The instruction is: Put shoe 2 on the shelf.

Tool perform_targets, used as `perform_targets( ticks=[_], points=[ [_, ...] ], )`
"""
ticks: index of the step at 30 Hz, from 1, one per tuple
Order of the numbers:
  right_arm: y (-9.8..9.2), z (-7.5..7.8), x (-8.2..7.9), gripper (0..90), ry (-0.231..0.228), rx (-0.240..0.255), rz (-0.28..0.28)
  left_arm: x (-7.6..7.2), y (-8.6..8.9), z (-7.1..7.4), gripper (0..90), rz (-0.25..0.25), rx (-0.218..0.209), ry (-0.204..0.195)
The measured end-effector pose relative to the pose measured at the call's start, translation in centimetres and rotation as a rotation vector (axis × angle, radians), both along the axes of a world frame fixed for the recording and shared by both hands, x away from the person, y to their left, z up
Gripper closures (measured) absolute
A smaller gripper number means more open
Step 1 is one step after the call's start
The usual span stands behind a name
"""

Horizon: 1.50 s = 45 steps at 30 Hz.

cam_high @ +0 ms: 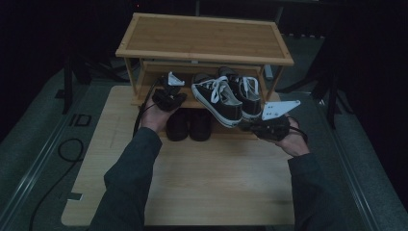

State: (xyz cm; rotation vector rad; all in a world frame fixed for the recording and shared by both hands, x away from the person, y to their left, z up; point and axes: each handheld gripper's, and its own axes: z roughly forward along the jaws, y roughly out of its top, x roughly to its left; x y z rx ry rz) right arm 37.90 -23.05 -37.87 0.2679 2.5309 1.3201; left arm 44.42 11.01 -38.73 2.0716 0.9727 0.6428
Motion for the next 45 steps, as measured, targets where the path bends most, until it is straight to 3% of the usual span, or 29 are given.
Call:
perform_targets(
  ticks=[15, 27, 39, 45],
  points=[
    [2.9, -0.2, 0.1, 90.0, 0.003, 0.019, 0.081, 0.3, 0.6, -0.3, 90.0, -0.013, -0.046, 0.01],
    [5.5, -0.3, 0.6, 90.0, 0.001, 0.035, 0.131, 0.3, 0.5, -0.3, 90.0, -0.01, -0.039, 0.008],
    [8.3, -0.6, 1.2, 90.0, -0.008, 0.049, 0.124, 0.2, 0.5, -0.3, 90.0, -0.009, -0.03, 0.006],
    [8.7, -0.5, 1.6, 90.0, -0.025, 0.045, 0.086, 0.1, 0.4, -0.3, 90.0, -0.003, -0.04, 0.009]
  ],
)
